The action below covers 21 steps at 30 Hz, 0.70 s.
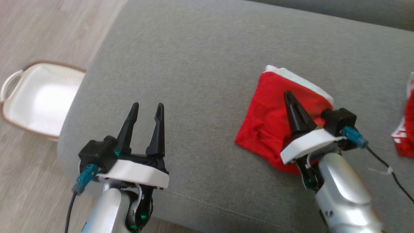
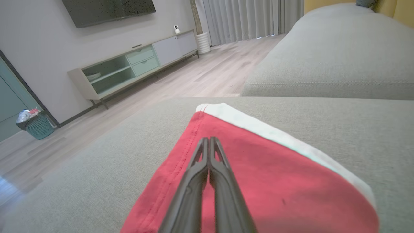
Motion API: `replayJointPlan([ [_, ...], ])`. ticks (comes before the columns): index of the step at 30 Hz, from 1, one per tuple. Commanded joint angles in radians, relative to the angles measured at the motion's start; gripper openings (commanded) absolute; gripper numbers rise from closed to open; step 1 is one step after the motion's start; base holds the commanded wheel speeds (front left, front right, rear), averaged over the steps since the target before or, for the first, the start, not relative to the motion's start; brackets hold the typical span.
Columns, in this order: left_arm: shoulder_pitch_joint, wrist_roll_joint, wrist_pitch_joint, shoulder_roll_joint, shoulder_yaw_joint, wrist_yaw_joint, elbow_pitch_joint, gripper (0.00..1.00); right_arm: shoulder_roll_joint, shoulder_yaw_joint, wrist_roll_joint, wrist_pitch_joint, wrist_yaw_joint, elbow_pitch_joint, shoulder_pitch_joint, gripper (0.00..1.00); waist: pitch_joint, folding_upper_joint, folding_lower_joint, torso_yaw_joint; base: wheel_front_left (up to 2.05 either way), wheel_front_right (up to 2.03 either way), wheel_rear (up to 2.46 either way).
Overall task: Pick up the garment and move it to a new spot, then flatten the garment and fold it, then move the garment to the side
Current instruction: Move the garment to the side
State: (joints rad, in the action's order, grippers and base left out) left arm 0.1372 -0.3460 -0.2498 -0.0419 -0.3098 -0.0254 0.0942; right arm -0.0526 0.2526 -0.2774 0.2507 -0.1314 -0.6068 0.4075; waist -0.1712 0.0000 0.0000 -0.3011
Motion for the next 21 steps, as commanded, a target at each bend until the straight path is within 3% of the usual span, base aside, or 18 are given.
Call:
replayJointPlan([
  [1,0.046,-0.008,-0.012,-0.008,0.024,-0.001,-0.03,1.0,0.002,0.01,0.005,0.01,0.001,-0.008,0.059,0.0,-0.029,0.0,0.0,-0.038,0.0,0.0,0.0],
  [13,0.07,-0.026,-0.012,-0.008,0.005,-0.008,-0.027,1.0,0.002,0.021,0.043,0.002,0.001,-0.307,0.204,0.0,-0.074,0.0,0.0,-0.072,0.0,0.0,0.0],
  [21,0.068,-0.006,-0.012,-0.008,0.027,-0.003,-0.019,1.0,0.002,0.113,-0.073,0.009,0.001,-0.315,0.22,0.0,-0.041,0.0,0.0,-0.008,0.0,0.0,0.0],
])
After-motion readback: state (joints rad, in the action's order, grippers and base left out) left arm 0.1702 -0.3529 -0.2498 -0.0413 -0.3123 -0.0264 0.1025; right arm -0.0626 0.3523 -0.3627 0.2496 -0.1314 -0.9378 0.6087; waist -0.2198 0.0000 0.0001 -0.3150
